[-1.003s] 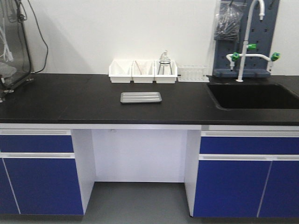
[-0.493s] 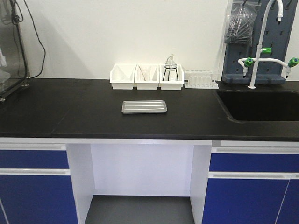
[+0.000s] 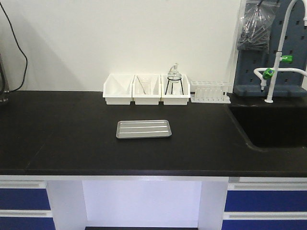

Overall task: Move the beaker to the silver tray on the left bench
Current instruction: 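Drive the base to the bench with the silver tray, holding the beaker, then approach the silver tray with the beaker held in the right gripper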

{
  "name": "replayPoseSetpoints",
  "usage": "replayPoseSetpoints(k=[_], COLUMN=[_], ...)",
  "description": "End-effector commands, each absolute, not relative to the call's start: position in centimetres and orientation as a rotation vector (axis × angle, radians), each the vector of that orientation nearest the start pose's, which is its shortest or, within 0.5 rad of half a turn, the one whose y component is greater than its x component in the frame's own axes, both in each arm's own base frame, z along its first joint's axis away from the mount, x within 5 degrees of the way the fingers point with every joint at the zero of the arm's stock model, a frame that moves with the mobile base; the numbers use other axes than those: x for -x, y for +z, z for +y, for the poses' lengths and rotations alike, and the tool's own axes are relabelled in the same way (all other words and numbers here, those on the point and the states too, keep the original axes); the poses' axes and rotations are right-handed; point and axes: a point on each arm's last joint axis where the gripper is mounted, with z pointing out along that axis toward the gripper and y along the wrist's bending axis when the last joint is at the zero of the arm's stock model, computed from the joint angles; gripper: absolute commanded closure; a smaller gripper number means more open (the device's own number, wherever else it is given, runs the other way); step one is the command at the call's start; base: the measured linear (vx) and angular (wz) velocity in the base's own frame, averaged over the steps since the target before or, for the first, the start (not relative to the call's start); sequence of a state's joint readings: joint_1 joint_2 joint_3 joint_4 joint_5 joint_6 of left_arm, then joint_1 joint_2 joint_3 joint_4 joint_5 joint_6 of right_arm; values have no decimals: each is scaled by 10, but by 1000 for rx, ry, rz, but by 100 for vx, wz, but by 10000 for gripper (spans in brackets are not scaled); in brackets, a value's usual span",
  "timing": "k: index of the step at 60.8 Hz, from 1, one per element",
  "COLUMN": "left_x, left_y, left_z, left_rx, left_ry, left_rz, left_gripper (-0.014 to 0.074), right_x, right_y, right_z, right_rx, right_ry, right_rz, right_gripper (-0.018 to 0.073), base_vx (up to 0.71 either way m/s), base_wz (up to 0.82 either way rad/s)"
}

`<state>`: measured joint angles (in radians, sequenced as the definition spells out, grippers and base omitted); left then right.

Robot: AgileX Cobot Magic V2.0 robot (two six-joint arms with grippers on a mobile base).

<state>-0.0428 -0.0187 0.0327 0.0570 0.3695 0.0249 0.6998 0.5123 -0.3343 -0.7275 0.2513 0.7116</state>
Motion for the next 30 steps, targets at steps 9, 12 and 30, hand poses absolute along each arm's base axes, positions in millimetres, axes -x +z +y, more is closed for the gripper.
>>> replayPoseSetpoints(k=[9,12,30], left_x=[-54,-54,-54], left_y=[170,170,170], left_z=[-1,-1,-1], left_rx=[-101,-101,-101], left_ry=[32,32,32], left_rz=[1802,1802,1802], left_gripper=[595,595,595], right_x=[-94,-94,-94], right_y=[285,285,285], right_z=[63,63,63], right_rx=[544,544,544], right_ry=[365,365,365], right_rz=[1698,1698,1698], right_gripper=[571,571,571], base_vx=[42,43,44], base_wz=[3,3,3])
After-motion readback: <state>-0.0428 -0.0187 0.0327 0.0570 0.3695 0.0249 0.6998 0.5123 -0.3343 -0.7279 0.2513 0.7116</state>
